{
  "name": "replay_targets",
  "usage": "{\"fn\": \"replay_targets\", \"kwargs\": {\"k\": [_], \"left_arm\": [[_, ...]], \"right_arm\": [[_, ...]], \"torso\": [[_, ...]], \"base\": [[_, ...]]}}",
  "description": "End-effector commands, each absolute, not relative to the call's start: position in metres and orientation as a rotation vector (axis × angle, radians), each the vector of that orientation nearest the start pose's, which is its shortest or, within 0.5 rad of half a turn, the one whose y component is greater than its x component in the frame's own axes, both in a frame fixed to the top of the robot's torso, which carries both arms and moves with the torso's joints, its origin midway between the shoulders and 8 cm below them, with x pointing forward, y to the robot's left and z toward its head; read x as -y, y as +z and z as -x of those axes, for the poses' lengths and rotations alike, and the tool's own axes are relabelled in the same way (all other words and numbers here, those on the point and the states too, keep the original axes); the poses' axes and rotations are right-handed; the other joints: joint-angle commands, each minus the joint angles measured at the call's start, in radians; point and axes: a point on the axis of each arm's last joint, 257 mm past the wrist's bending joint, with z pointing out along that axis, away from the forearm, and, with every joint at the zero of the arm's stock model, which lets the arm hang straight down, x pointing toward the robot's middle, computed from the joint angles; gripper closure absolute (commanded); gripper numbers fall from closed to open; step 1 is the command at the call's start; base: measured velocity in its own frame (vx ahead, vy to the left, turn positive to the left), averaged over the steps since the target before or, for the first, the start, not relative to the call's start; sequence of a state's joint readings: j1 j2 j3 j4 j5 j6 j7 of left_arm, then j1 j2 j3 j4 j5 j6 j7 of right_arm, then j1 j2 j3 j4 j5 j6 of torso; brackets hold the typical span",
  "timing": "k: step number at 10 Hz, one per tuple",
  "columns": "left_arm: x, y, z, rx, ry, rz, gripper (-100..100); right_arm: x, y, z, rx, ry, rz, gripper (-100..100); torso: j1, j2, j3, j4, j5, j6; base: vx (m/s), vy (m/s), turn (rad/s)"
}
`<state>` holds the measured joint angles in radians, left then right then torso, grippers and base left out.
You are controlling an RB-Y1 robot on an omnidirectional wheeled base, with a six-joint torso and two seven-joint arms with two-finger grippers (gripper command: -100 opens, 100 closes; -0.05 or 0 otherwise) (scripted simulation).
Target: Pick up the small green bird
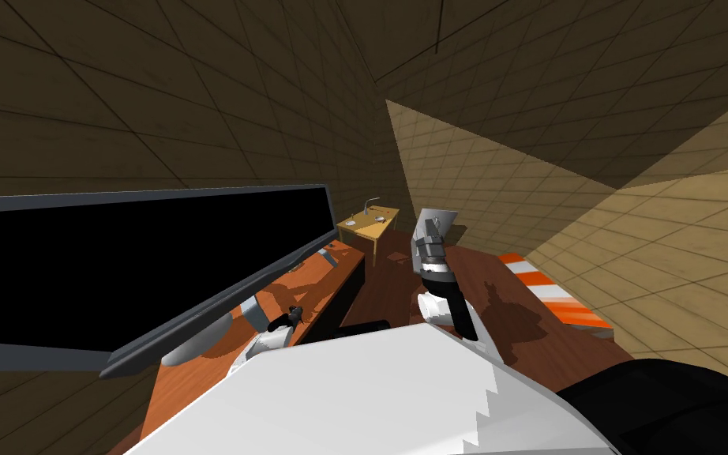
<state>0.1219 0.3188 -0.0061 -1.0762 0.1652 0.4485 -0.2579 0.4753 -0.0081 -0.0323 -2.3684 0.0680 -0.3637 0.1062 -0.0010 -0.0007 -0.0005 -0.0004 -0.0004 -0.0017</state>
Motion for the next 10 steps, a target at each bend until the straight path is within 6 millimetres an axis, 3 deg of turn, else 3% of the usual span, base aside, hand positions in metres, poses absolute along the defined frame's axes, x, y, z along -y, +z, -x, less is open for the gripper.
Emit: {"fn": "replay_targets", "kwargs": {"k": [1,2,3,4,9,10], "left_arm": [[-0.413,-0.567,-0.314,-2.023,-0.208,1.632,100],[-0.413,-0.567,-0.314,-2.023,-0.208,1.632,100],[-0.413,-0.567,-0.313,-2.023,-0.208,1.633,0],[-0.415,-0.561,-0.315,-2.027,-0.207,1.63,100],[-0.418,-0.552,-0.318,-2.031,-0.208,1.625,100],[-0.418,-0.552,-0.317,-2.032,-0.207,1.625,0]], "right_arm": [[0.28,0.046,-0.349,-0.693,1.125,-0.587,0],[0.28,0.046,-0.349,-0.693,1.125,-0.587,0],[0.28,0.046,-0.349,-0.693,1.125,-0.587,0],[0.28,0.046,-0.349,-0.693,1.125,-0.587,0],[0.28,0.046,-0.349,-0.693,1.125,-0.587,0],[0.28,0.046,-0.349,-0.693,1.125,-0.587,0]], "torso": [[0.0,0.0,0.0,0.0,0.0,0.0],[0.0,0.0,0.0,0.0,0.0,0.0],[0.0,0.0,0.0,0.0,0.0,0.0],[0.0,0.0,0.0,0.0,0.0,0.0],[-0.002,0.002,0.001,0.0,-0.001,0.0],[-0.001,0.001,0.001,0.0,0.0,0.0]], "base": [[0.0,0.0,0.0],[0.0,0.0,0.0],[0.0,0.0,0.0],[0.005,-0.005,0.017],[-0.007,-0.013,0.017],[0.0,0.0,0.0]]}}
